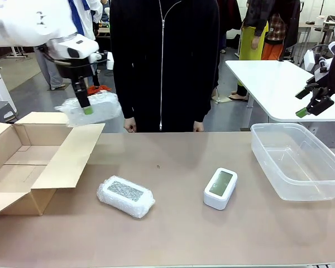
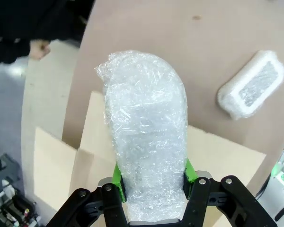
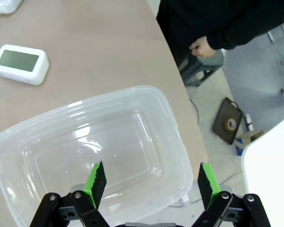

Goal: Separate and place wrapped and unwrapped clocks.
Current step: If the picked Digital clock is wrapped, place it in the Package Box ; if not, place it in the Organizing box.

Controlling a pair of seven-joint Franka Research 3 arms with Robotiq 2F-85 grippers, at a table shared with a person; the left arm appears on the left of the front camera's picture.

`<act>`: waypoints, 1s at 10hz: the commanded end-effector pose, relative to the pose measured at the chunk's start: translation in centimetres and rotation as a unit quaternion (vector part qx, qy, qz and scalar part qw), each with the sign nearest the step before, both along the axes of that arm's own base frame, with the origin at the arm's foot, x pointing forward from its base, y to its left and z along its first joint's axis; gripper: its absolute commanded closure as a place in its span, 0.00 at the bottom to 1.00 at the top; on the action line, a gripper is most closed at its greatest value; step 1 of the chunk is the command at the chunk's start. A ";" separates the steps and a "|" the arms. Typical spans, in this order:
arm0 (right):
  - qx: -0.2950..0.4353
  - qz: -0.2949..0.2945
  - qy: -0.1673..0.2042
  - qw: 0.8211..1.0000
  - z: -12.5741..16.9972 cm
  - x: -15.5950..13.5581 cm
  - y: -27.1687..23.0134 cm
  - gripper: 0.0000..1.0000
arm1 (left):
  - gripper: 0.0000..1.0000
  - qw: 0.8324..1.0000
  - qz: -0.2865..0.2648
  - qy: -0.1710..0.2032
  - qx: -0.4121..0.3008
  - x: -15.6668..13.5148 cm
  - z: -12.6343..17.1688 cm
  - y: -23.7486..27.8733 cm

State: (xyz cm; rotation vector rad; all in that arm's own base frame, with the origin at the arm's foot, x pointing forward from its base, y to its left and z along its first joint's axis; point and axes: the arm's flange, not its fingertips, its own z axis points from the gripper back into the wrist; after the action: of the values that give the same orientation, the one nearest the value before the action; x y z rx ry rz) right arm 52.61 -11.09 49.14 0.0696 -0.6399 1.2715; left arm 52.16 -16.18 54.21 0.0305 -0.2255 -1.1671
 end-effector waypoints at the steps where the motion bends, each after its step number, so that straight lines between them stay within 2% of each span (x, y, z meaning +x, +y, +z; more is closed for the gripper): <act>1: -0.001 0.003 0.000 1.000 -0.1 0.0 0.0 0.00 | 0.48 0.998 0.060 -0.034 -0.008 -2.8 -0.8 3.3; 5: -0.001 0.003 0.000 1.000 -0.1 0.0 0.0 0.00 | 0.48 0.988 0.141 -0.022 -0.061 -4.6 -2.8 11.7; 8: -0.001 0.003 0.000 1.000 -0.1 0.0 0.0 0.00 | 0.48 0.990 0.090 0.023 -0.107 -4.1 -4.8 16.4; 10: -0.001 0.003 0.000 1.000 -0.1 0.0 0.0 0.00 | 0.48 0.989 0.097 0.020 -0.112 -3.2 -6.2 19.0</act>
State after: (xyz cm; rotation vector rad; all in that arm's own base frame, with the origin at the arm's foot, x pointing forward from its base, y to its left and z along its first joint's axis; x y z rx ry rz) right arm 52.61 -11.11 49.14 0.0695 -0.6399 1.2711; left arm 48.11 1.92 48.11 -0.1389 -0.2978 -0.9362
